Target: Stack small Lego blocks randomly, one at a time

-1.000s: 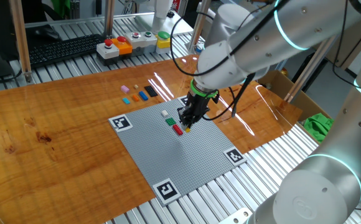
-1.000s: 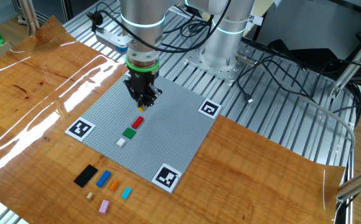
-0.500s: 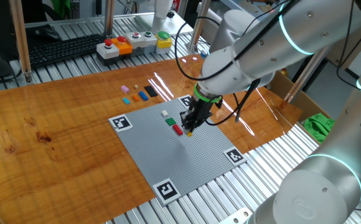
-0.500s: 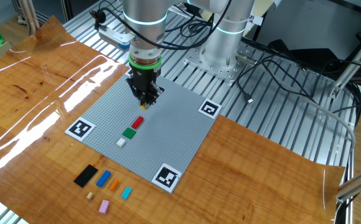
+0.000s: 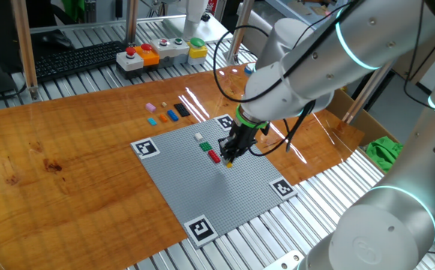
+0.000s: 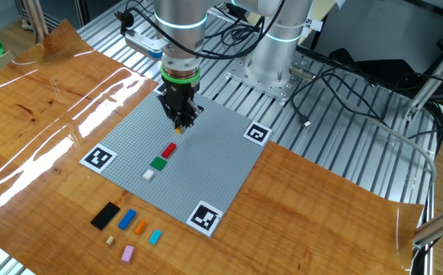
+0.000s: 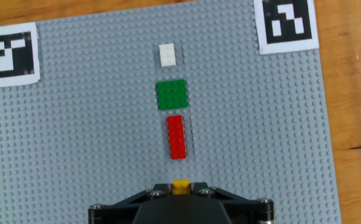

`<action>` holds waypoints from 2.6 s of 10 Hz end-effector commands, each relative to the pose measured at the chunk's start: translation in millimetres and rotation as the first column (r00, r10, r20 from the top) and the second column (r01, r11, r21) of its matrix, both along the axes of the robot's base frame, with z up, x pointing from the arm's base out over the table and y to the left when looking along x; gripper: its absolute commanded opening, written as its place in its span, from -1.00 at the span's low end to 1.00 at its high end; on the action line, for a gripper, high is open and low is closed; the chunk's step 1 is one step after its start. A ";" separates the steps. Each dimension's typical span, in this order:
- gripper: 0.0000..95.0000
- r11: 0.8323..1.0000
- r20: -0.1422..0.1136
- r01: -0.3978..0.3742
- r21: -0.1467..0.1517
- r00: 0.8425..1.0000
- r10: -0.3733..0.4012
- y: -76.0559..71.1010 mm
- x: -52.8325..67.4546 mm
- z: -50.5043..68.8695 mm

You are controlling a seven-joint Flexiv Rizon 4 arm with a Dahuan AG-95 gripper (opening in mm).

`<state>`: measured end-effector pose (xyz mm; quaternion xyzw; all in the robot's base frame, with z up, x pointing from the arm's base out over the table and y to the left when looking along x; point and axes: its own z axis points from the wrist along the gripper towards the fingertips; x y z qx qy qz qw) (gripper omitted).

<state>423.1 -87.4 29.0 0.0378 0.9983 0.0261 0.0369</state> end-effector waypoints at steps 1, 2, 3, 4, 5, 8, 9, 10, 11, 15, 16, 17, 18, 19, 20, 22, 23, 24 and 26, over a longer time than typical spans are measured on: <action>-1.00 1.000 -0.002 0.007 0.006 1.000 -0.007 -0.4 -0.2 -3.9; -1.00 1.000 -0.001 0.009 0.010 1.000 -0.009 -0.6 -0.5 -5.9; -1.00 1.000 0.001 0.012 0.013 1.000 -0.012 -0.9 -0.7 -7.5; -1.00 1.000 0.003 0.016 0.017 1.000 -0.016 -1.1 -0.9 -9.0; -1.00 1.000 0.005 0.019 0.018 1.000 -0.019 -1.2 -1.1 -10.1; -1.00 0.999 0.010 0.028 0.020 1.000 -0.028 -1.4 -1.7 -13.5; -1.00 0.999 0.010 0.025 0.022 1.000 -0.025 -1.4 -1.8 -14.5; -1.00 0.999 0.010 0.022 0.027 1.000 -0.022 -1.4 -2.0 -15.3; -1.00 0.999 0.010 0.022 0.029 1.000 -0.022 -1.2 -2.2 -16.4; -1.00 0.999 0.010 0.030 0.031 0.999 -0.031 4.3 -1.8 -17.4; -1.00 0.999 0.011 0.031 0.030 0.999 -0.031 5.4 -1.2 -17.6; -1.00 0.999 0.011 0.030 0.030 0.999 -0.031 5.4 -0.4 -17.9; -1.00 0.999 0.012 0.030 0.030 0.999 -0.030 5.4 0.4 -18.0; -1.00 0.999 0.012 0.031 0.029 0.999 -0.031 5.2 1.3 -18.5; -1.00 0.999 0.013 0.030 0.029 0.999 -0.031 5.1 2.5 -19.0; -1.00 0.999 0.015 0.030 0.029 0.999 -0.030 4.4 4.4 -20.5; -1.00 0.999 0.016 0.032 0.031 0.999 -0.032 4.1 4.2 -21.4; -1.00 0.999 0.016 0.034 0.031 0.999 -0.035 3.9 4.2 -21.3; -1.00 0.998 0.019 0.048 0.034 0.999 -0.049 3.3 3.9 -21.6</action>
